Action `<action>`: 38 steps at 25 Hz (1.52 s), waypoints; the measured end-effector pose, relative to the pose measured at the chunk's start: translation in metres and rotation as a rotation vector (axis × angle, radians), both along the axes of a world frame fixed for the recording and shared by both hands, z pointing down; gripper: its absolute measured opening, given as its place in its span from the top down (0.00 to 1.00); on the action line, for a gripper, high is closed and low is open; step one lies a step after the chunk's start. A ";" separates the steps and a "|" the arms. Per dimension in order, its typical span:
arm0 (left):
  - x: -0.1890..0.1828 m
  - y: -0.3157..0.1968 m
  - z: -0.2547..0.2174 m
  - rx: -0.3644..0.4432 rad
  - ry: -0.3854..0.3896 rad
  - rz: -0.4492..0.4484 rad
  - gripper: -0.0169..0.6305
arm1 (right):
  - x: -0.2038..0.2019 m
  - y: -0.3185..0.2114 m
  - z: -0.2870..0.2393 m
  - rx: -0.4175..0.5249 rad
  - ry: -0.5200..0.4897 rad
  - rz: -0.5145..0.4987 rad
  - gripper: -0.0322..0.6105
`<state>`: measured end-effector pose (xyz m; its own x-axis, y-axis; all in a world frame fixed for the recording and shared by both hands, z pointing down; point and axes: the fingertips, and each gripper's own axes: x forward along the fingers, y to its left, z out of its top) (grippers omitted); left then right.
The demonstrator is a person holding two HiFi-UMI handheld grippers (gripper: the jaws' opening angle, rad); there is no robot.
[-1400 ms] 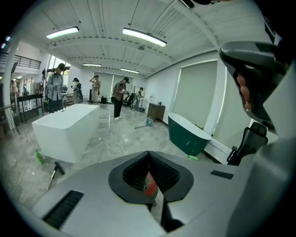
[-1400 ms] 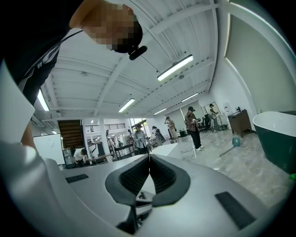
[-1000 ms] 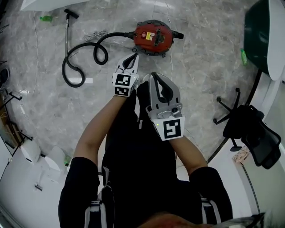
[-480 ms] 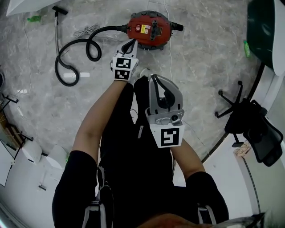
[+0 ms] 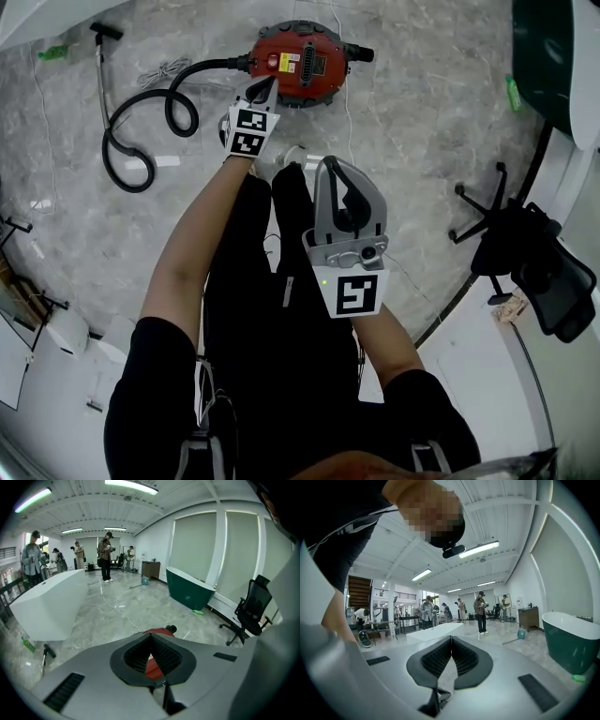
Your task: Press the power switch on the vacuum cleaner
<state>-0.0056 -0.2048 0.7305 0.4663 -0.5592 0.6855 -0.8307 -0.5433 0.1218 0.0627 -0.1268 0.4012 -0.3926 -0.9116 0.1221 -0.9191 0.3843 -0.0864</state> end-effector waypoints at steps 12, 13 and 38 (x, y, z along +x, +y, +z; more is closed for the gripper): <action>-0.009 -0.004 0.064 -0.101 0.031 -0.108 0.95 | 0.030 -0.004 0.042 -0.067 0.001 0.053 0.92; -0.010 -0.006 0.068 -0.105 0.028 -0.107 0.95 | 0.032 -0.004 0.045 -0.071 -0.001 0.059 0.92; -0.019 -0.025 0.146 -0.160 0.022 -0.143 0.95 | 0.044 -0.017 0.117 -0.109 -0.041 0.124 0.92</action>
<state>-0.0244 -0.2294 0.8769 0.4057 -0.5058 0.7613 -0.8941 -0.3926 0.2157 0.1069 -0.1439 0.5183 -0.2843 -0.9357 0.2088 -0.9538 0.2541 -0.1601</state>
